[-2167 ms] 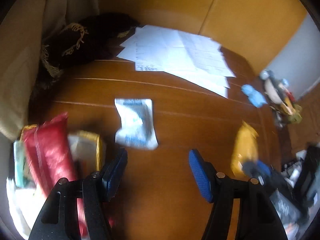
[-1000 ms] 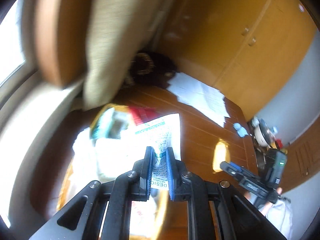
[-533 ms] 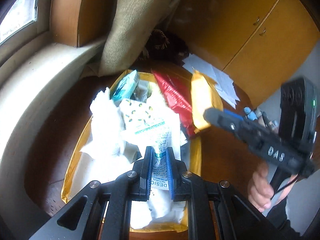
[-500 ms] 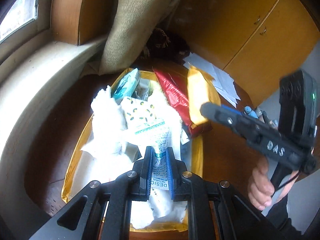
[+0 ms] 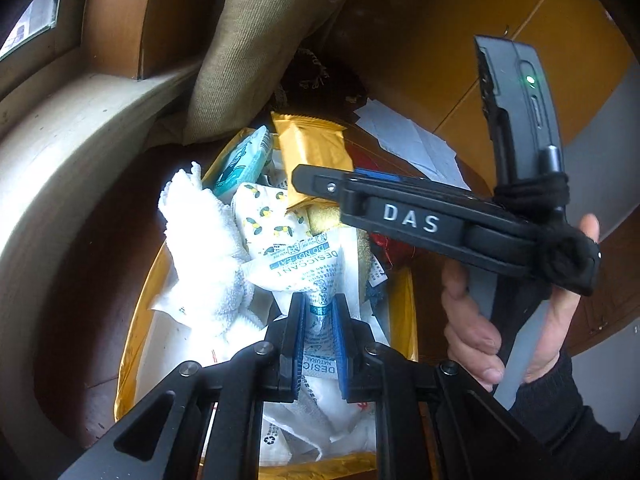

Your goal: Organize soft objects

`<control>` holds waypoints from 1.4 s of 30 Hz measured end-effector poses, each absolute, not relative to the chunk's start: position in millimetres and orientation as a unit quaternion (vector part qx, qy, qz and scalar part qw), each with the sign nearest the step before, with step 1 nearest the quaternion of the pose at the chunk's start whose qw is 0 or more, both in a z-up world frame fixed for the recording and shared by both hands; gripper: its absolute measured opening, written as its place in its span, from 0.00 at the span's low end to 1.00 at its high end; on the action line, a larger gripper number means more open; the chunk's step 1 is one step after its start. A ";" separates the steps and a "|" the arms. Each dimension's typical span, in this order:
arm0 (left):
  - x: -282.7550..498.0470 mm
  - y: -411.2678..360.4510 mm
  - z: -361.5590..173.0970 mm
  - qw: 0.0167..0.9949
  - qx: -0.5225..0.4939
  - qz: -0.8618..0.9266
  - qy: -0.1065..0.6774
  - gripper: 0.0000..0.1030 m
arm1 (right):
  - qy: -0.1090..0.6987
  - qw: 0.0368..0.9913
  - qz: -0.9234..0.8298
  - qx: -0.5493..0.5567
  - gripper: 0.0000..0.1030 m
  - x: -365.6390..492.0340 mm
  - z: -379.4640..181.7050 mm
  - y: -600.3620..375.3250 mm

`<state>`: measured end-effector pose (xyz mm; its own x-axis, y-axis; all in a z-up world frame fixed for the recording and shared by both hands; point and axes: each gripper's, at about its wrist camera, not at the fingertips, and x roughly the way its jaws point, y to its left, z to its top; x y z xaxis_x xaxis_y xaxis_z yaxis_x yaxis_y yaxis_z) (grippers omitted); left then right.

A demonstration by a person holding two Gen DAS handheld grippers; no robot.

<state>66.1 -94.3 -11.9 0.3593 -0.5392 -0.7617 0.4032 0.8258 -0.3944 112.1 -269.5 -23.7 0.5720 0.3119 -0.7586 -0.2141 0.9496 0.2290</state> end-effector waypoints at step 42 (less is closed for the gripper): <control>-45.8 -114.7 19.9 0.918 -0.016 -0.118 0.379 0.73 | 0.361 0.912 0.117 0.156 0.70 -81.8 -21.9 -336.1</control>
<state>-45.8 -114.7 19.9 0.6842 -0.2291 -0.6924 0.2047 0.9716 -0.1192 -81.8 -336.1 -21.9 0.7127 0.3252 -0.6216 -0.1005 0.9243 0.3683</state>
